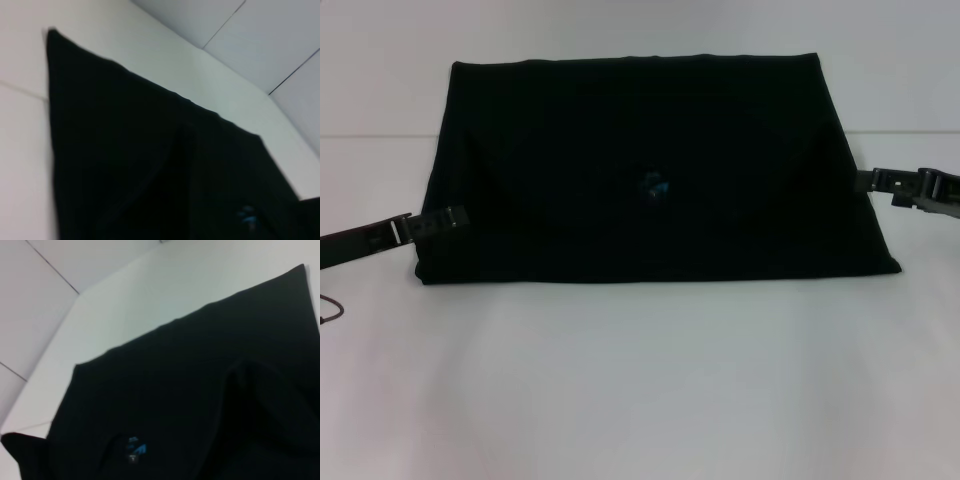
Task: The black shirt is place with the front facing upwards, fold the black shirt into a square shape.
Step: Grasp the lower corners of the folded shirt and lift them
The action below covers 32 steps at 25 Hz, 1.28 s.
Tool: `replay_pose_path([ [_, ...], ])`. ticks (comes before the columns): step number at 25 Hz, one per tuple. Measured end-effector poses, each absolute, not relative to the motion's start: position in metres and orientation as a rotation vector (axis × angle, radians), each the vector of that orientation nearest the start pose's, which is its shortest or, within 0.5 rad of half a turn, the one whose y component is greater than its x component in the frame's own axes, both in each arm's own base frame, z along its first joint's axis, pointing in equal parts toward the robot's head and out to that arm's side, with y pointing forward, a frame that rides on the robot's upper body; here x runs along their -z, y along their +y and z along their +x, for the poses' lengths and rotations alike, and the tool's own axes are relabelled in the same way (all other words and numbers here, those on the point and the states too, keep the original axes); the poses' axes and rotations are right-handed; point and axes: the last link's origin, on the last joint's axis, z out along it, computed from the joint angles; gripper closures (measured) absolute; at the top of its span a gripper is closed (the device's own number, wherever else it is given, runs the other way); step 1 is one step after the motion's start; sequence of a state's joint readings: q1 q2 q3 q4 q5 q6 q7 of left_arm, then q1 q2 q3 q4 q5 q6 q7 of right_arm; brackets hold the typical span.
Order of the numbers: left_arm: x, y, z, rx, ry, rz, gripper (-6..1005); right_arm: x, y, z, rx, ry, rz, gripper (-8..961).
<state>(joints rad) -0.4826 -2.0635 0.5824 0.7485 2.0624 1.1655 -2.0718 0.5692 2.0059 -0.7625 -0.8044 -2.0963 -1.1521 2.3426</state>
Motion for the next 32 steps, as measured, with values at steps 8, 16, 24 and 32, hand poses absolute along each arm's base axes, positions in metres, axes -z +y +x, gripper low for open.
replay_pose_path([
  [8,-0.038,0.37,-0.346,0.551,-1.431,-1.912,125,-0.056,0.392,0.288,-0.647,1.529,-2.054,64],
  [16,-0.025,0.37,-0.348,0.457,-1.442,-1.945,131,-0.058,0.393,0.287,-0.655,1.517,-2.057,43],
  [24,-0.022,0.372,-0.345,0.456,-1.455,-1.935,138,-0.06,0.393,0.287,-0.681,1.521,-2.048,48],
  [32,-0.023,0.374,-0.343,0.447,-1.449,-1.946,482,-0.061,0.393,0.287,-0.688,1.519,-2.044,53],
])
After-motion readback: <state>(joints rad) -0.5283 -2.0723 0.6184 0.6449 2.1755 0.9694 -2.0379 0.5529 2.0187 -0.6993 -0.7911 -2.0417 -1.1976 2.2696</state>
